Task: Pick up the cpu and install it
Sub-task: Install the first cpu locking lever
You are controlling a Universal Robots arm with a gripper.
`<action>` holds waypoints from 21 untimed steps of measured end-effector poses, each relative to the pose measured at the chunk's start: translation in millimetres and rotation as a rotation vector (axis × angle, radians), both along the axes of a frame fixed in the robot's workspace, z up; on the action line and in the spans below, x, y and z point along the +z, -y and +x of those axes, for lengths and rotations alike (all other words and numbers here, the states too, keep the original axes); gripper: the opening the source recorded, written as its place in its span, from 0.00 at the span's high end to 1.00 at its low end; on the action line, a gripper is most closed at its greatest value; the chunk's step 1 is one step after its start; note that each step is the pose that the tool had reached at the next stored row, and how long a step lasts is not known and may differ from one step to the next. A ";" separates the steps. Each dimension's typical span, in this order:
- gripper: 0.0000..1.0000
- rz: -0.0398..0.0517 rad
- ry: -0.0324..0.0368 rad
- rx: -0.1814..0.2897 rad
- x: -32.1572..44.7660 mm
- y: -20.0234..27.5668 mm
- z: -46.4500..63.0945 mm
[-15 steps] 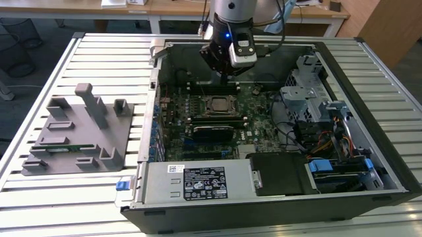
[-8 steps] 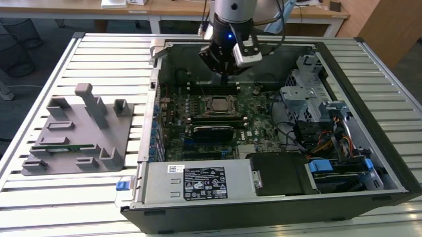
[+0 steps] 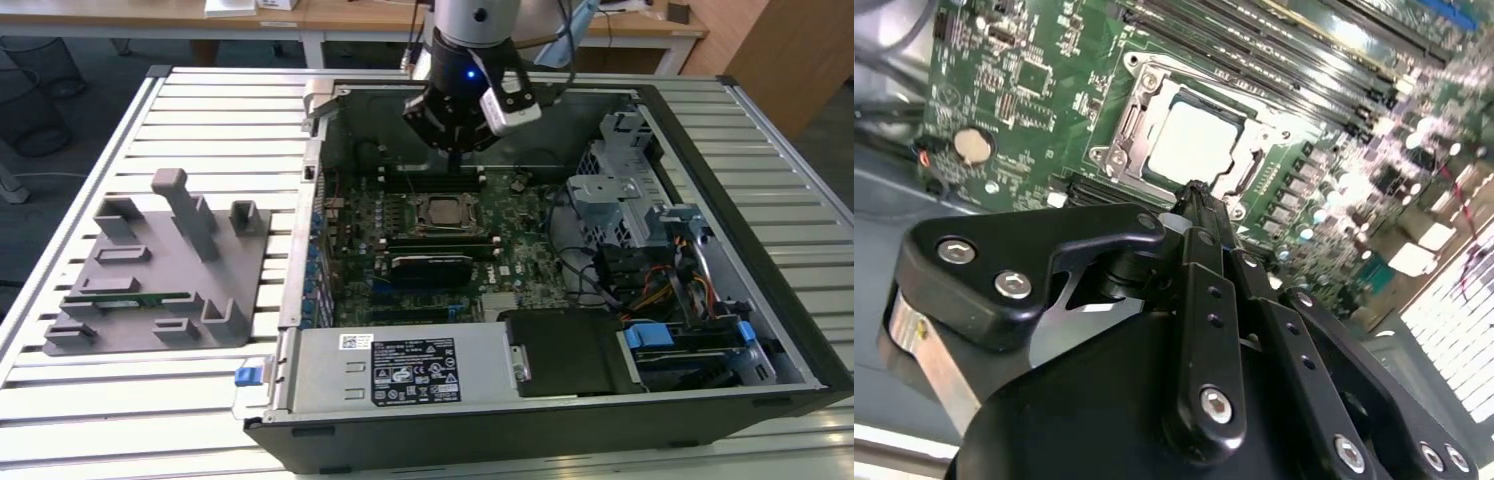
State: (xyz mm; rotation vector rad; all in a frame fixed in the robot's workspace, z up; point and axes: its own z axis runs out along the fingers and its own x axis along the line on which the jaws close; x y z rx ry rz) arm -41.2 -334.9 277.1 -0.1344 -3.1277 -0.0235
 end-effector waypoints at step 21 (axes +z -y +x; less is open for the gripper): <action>0.89 -0.0006 0.0053 0.234 -1.6 -0.6 -22.1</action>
